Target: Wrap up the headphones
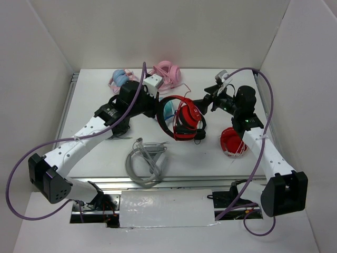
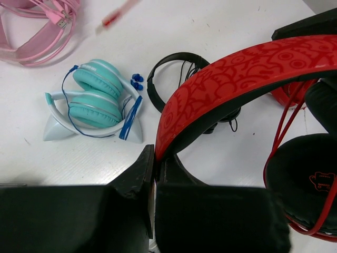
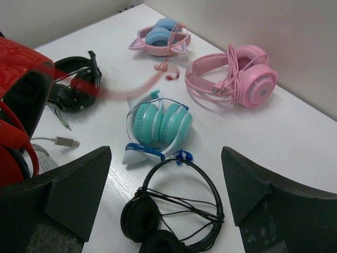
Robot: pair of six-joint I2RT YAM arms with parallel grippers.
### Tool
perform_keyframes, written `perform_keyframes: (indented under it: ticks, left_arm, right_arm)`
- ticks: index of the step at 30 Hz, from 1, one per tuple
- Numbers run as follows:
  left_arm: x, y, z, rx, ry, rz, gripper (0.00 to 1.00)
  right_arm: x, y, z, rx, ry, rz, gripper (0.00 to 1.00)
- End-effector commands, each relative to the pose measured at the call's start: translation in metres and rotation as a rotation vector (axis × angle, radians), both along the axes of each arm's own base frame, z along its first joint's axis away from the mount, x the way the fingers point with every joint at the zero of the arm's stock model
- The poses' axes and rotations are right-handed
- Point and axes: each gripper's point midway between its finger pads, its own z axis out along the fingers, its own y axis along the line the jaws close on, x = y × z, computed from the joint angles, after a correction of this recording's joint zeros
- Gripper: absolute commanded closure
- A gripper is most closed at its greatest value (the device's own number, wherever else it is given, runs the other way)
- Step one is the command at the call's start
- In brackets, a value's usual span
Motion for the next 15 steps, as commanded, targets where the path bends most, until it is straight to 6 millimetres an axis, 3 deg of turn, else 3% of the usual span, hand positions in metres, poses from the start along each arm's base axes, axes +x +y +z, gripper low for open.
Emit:
perform_keyframes:
  ticks: [1, 3, 8, 15]
  left_arm:
    - [0.008, -0.008, 0.051, -0.118, -0.078, 0.011, 1.00]
    - [0.009, -0.007, 0.057, -0.118, -0.085, 0.017, 1.00]
    - [0.016, -0.004, 0.073, -0.126, -0.110, 0.046, 1.00]
    - [0.019, -0.004, 0.089, -0.137, -0.110, 0.051, 1.00]
  right_arm:
    - [0.002, -0.008, 0.031, 0.044, -0.093, -0.050, 0.07]
    - [0.004, -0.009, 0.035, 0.053, -0.099, -0.056, 0.00]
    - [0.006, -0.019, 0.040, 0.059, -0.096, -0.105, 0.00]
    - [-0.017, -0.010, 0.016, 0.062, -0.072, -0.016, 0.00]
